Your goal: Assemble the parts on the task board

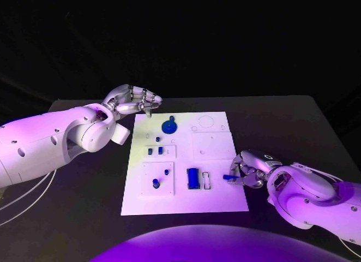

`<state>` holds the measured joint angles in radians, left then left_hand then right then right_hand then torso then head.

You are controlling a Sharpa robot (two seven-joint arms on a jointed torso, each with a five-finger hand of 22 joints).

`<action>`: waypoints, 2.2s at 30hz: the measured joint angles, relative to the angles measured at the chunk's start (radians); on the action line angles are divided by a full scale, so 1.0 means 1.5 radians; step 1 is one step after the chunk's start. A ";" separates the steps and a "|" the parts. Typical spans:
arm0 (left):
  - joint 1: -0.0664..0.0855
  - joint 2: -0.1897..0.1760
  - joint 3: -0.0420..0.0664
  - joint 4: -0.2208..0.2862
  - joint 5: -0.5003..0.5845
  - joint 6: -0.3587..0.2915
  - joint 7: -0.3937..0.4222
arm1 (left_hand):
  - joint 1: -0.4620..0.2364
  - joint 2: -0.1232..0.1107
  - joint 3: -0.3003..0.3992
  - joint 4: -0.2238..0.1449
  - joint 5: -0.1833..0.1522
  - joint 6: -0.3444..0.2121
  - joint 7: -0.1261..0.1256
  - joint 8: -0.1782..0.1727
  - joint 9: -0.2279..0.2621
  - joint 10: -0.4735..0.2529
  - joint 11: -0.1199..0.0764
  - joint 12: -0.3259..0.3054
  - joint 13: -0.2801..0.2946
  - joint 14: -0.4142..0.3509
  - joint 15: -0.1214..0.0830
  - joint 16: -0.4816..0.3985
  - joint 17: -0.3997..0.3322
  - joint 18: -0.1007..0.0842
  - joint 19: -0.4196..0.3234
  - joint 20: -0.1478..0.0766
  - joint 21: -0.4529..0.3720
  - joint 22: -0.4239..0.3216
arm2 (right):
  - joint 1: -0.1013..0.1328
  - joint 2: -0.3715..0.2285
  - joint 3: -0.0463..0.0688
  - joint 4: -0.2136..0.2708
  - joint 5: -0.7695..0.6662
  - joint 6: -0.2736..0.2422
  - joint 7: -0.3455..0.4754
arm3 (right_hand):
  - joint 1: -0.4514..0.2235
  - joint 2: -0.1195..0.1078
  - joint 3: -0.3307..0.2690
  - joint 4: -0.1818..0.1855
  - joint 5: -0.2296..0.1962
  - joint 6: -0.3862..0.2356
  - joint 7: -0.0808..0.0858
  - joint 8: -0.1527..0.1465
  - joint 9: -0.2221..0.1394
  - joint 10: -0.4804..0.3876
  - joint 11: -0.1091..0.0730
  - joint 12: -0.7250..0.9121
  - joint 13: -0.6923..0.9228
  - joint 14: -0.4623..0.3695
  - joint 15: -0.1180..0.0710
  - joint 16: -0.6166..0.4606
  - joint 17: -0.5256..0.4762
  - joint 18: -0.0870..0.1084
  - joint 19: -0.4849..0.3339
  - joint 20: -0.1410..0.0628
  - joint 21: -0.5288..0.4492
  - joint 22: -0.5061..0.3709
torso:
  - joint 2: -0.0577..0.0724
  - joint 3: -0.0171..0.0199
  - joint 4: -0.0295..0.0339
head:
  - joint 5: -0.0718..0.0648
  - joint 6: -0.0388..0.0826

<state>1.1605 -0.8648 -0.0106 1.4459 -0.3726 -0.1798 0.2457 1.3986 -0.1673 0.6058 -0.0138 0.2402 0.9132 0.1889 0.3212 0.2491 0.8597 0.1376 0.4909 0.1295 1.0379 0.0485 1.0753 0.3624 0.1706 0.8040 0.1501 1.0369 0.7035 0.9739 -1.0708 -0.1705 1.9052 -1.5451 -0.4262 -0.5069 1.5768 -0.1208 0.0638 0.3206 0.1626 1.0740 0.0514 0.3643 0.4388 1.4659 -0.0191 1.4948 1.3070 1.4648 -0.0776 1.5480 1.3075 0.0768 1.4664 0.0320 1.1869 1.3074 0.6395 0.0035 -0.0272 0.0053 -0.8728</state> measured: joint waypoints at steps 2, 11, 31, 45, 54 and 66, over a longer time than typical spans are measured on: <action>0.000 0.000 0.000 0.000 0.000 0.000 0.000 | 0.000 0.000 0.000 0.000 0.000 0.000 0.000 0.000 0.000 0.000 0.000 0.000 -0.001 0.000 0.000 0.000 0.000 0.000 0.000 0.000 0.000 0.000 | 0.002 -0.002 -0.001 0.005 0.007 -0.001 -0.003 | 0.005 -0.005 0.042 0.029 0.000 -0.003 0.003 0.004 0.008 0.000 0.000 0.000 0.000 0.000 0.000 0.000 0.000 0.000 0.000 0.000 0.000 0.000 | 0.000 0.0000 -0.0001 | 0.000 0.000; 0.000 0.001 0.000 0.000 0.000 0.000 0.000 | 0.000 0.000 0.000 0.000 0.000 0.000 0.000 0.000 0.000 0.000 0.000 0.000 -0.003 0.000 0.000 0.000 0.000 0.000 0.000 0.000 0.000 0.000 | 0.022 -0.005 -0.005 0.029 0.084 -0.014 -0.012 | -0.102 -0.041 0.229 -0.008 0.000 -0.017 0.001 0.016 0.023 -0.001 -0.001 0.004 0.001 0.001 -0.001 0.000 0.000 0.000 0.000 0.000 0.018 0.000 | 0.000 0.0001 0.0008 | -0.002 0.000; 0.000 0.003 0.000 0.001 0.000 0.000 0.000 | 0.000 0.000 0.000 0.000 0.000 0.000 0.000 0.000 0.000 0.000 0.000 0.000 -0.003 0.000 0.000 0.000 0.000 0.000 0.000 0.000 0.000 0.000 | 0.033 0.056 -0.005 0.023 0.220 -0.049 -0.011 | -0.210 -0.060 0.269 -0.023 -0.007 -0.017 0.000 0.039 0.057 -0.001 -0.001 0.009 0.001 0.001 -0.001 0.000 0.000 0.000 0.000 0.000 0.018 0.000 | 0.001 -0.0008 0.0020 | -0.002 0.000; 0.000 0.003 0.000 0.001 0.000 0.000 0.000 | 0.000 0.000 0.000 0.000 0.000 0.000 0.000 0.000 0.000 0.000 0.000 0.000 -0.004 0.000 0.000 0.000 0.000 0.000 0.000 0.000 0.000 0.000 | 0.019 0.090 -0.005 -0.006 0.249 -0.036 -0.014 | -0.254 -0.052 0.246 -0.024 -0.006 -0.004 -0.003 0.043 0.060 -0.001 -0.001 0.028 0.001 0.001 -0.001 0.000 0.000 0.000 0.000 0.000 0.018 0.000 | 0.001 -0.0001 0.0021 | 0.000 0.000; 0.000 0.003 0.000 0.002 0.000 0.000 -0.001 | 0.000 0.000 0.000 0.000 0.000 0.000 0.000 0.000 0.000 0.000 0.000 0.000 -0.004 0.000 0.000 0.000 0.000 0.000 0.000 0.000 0.000 0.000 | 0.018 0.096 -0.004 -0.012 0.253 -0.028 -0.016 | -0.257 -0.049 0.244 -0.023 -0.006 -0.002 -0.005 0.046 0.061 -0.001 0.000 0.035 0.000 0.001 -0.001 0.000 0.000 0.000 0.000 0.000 0.018 0.000 | 0.001 -0.0001 0.0024 | 0.002 0.000; 0.000 0.002 0.000 0.002 0.000 0.001 -0.001 | -0.003 0.003 0.000 0.000 0.000 0.000 0.000 0.000 0.000 0.000 0.000 0.000 -0.005 0.000 0.000 0.000 0.000 0.000 0.000 0.000 0.000 0.000 | 0.017 0.099 -0.005 -0.016 0.254 -0.025 -0.020 | -0.302 -0.043 0.207 -0.020 -0.009 0.002 -0.007 0.045 0.060 0.002 -0.003 0.037 0.000 0.001 -0.001 0.000 0.000 0.000 0.000 0.000 0.018 0.000 | 0.001 -0.0007 0.0027 | 0.002 0.000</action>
<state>1.1605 -0.8618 -0.0107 1.4492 -0.3726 -0.1785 0.2435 1.3946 -0.1633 0.6058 -0.0138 0.2402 0.9132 0.1889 0.3212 0.2491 0.8597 0.1376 0.4909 0.1223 1.0379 0.0485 1.0752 0.3624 0.1706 0.8040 0.1501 1.0369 0.7035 0.9997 -0.9223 -0.1774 1.8819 -1.1638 -0.4631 -0.5363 1.1244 -0.1860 0.3748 0.2901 0.1491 1.0774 0.0412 0.4324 0.5293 1.4686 -0.0232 1.5509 1.3077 1.4665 -0.0790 1.5480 1.3077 0.0768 1.4663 0.0322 1.2138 1.3076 0.6413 0.0025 -0.0231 0.0082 -0.8728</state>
